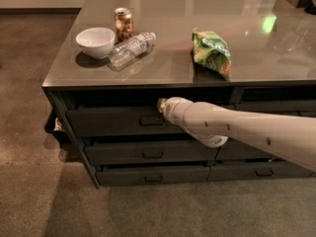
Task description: Open top drawer
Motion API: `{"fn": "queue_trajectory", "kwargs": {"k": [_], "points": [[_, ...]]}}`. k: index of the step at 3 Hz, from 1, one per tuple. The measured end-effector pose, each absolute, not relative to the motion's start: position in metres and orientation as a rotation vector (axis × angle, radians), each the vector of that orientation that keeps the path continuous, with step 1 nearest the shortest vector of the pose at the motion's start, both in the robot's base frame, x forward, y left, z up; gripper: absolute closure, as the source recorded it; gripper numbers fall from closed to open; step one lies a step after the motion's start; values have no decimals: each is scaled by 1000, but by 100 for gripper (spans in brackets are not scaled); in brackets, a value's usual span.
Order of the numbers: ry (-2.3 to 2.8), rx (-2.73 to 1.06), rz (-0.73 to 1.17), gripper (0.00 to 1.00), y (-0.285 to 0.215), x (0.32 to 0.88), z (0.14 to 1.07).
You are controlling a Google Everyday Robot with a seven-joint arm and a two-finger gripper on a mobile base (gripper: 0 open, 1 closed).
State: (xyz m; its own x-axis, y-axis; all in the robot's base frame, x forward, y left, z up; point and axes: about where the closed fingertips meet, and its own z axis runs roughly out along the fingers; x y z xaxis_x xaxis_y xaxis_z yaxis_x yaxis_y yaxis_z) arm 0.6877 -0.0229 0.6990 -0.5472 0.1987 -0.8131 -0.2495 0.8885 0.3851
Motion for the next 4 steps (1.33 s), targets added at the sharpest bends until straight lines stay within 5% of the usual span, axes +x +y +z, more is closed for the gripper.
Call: {"fn": "queue_trajectory", "kwargs": {"k": [4], "points": [[2107, -150, 606, 100, -18, 686, 694]]}}
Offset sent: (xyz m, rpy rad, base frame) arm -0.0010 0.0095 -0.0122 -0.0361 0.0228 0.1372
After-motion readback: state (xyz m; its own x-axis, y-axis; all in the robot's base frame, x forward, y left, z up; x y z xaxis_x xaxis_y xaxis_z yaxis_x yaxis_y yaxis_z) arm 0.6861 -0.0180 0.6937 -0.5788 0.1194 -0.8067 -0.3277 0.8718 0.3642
